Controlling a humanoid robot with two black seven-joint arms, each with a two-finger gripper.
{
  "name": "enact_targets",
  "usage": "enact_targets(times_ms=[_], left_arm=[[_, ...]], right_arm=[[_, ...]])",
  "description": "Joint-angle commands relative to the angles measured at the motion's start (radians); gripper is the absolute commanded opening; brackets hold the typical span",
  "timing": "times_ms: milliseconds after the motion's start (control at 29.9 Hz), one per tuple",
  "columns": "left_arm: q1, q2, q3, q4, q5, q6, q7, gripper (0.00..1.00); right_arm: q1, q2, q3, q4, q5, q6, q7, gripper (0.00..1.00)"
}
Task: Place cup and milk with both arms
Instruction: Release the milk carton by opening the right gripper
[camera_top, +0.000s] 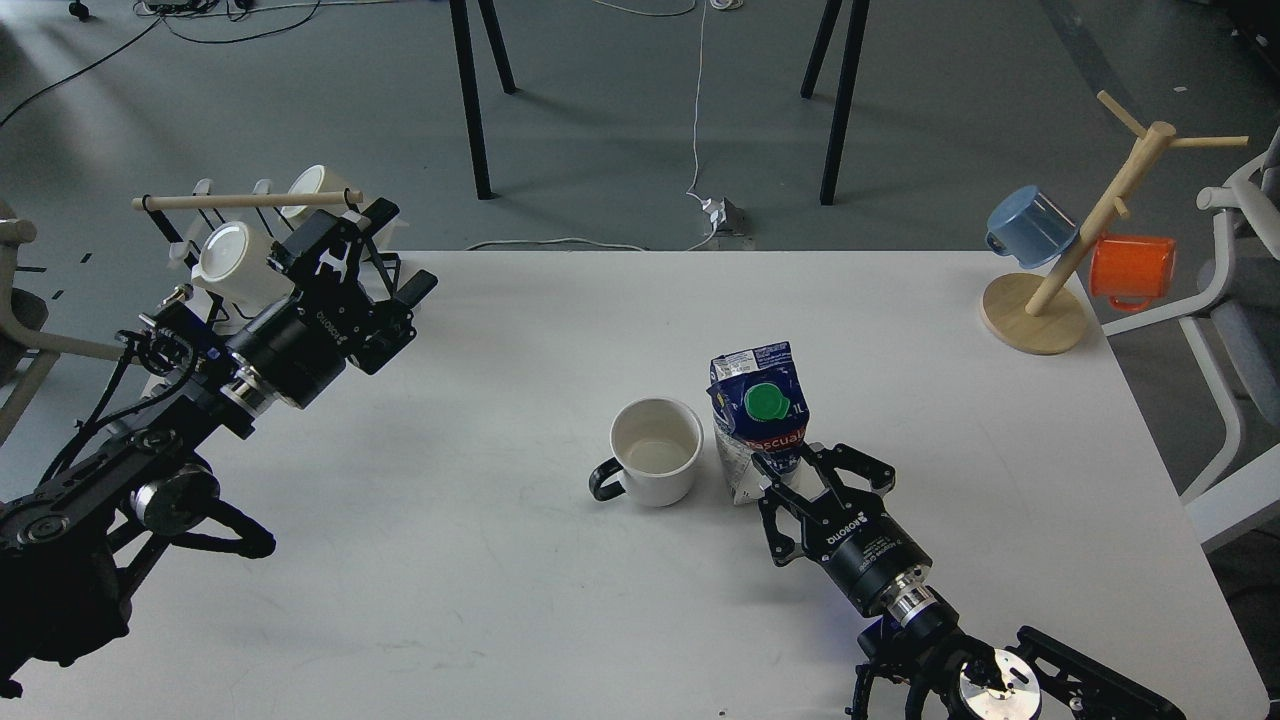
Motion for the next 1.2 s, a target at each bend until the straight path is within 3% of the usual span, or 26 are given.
enact_targets(times_ms=[0,301,635,1003,1170], left_arm=[[0.000,0.003,0.000,0.000,0.000,0.000,0.000,0.95],[0.000,0.009,0.002,0.000,0.000,0.000,0.000,0.95],[0.000,0.008,0.002,0.000,0.000,0.000,0.000,0.95],[0.000,0.009,0.002,0.000,0.000,0.000,0.000,0.95],[0.002,0.009,0.002,0.000,0.000,0.000,0.000,0.95]], right_arm=[[0.000,0.000,0.000,-0.001,0.000,0.000,0.000,0.44],[0.000,-0.002,0.000,-0.002,0.000,0.000,0.000,0.50],[-0.004,-0.006,0.000,-0.001,0.000,0.000,-0.002,0.70],[-0.013,-0.006,0.000,0.002,0.000,0.000,-0.002,0.77],[-0.013,-0.008,0.002,0.009,0.002,0.000,0.000,0.88]])
